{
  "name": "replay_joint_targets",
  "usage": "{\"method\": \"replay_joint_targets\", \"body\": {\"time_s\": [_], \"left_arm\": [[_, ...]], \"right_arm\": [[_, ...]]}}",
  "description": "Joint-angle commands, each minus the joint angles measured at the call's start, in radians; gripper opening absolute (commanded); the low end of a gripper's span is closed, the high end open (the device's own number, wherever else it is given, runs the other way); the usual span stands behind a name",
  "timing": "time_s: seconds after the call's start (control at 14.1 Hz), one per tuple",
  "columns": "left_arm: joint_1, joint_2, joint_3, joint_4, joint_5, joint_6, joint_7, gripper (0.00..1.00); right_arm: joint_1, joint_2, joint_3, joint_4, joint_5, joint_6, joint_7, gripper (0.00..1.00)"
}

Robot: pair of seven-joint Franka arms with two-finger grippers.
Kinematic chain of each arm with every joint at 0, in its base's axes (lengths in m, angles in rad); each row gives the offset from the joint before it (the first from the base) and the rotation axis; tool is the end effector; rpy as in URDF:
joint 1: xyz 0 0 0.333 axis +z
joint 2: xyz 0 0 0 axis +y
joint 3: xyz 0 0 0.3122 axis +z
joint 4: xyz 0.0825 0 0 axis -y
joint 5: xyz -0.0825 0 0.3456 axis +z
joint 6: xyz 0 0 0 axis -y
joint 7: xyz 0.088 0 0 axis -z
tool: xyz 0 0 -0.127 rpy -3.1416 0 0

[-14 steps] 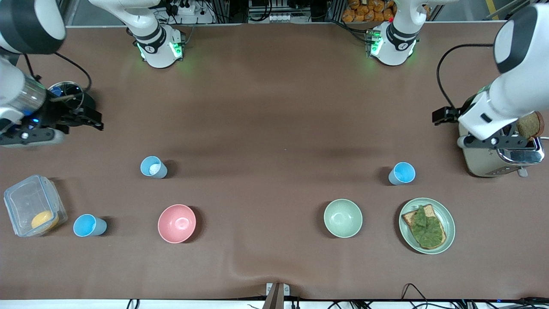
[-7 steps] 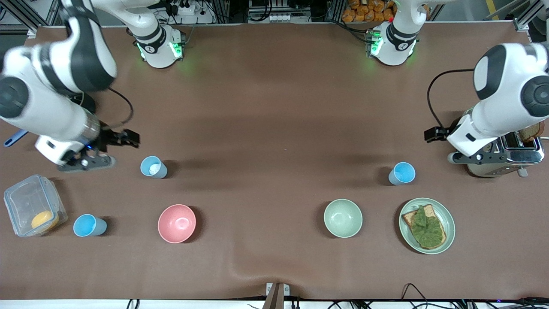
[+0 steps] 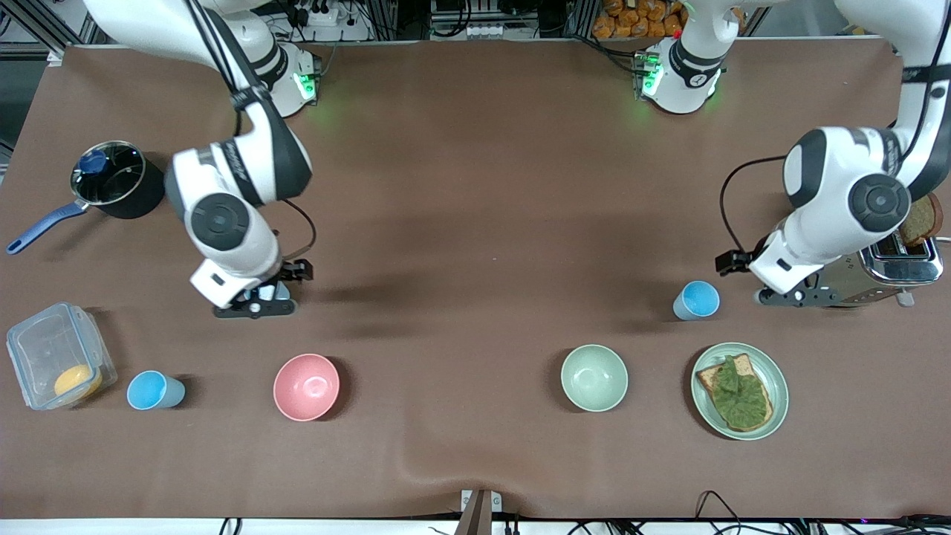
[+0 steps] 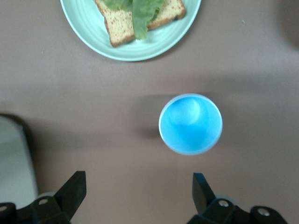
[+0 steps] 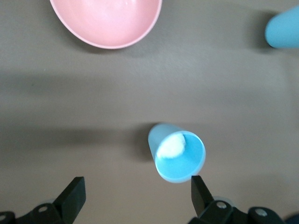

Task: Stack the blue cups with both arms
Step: 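Lower both grippers and grasp the blue cups at their rims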

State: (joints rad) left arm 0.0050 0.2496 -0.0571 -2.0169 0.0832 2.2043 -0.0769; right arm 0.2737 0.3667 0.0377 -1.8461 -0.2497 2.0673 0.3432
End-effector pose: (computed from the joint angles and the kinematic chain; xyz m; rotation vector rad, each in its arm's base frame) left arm 0.5548 -0.0239 0.3250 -3.0848 0.0389 0.0895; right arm 0.5626 0.1617 0.3172 2.9034 0.1482 -0.1064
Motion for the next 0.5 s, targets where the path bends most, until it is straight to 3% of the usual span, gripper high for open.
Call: {"method": "replay_joint_targets", "body": {"time_s": [0.0, 0.14, 0.43], "left_arm": [[0.018, 0.092, -0.004, 0.075, 0.018, 0.029, 0.017, 1.00], [0.016, 0.126, -0.006, 0.093, 0.020, 0.043, 0.017, 1.00], [0.007, 0.181, -0.006, 0.093, 0.020, 0.075, 0.017, 1.00]], "right_arm": [[-0.040, -0.017, -0.007, -0.137, -0.048, 0.161, 0.019, 1.00], [-0.067, 0.004, -0.007, -0.194, -0.048, 0.256, 0.026, 1.00], [-0.070, 0.066, -0.007, -0.196, -0.048, 0.260, 0.033, 1.00]]}}
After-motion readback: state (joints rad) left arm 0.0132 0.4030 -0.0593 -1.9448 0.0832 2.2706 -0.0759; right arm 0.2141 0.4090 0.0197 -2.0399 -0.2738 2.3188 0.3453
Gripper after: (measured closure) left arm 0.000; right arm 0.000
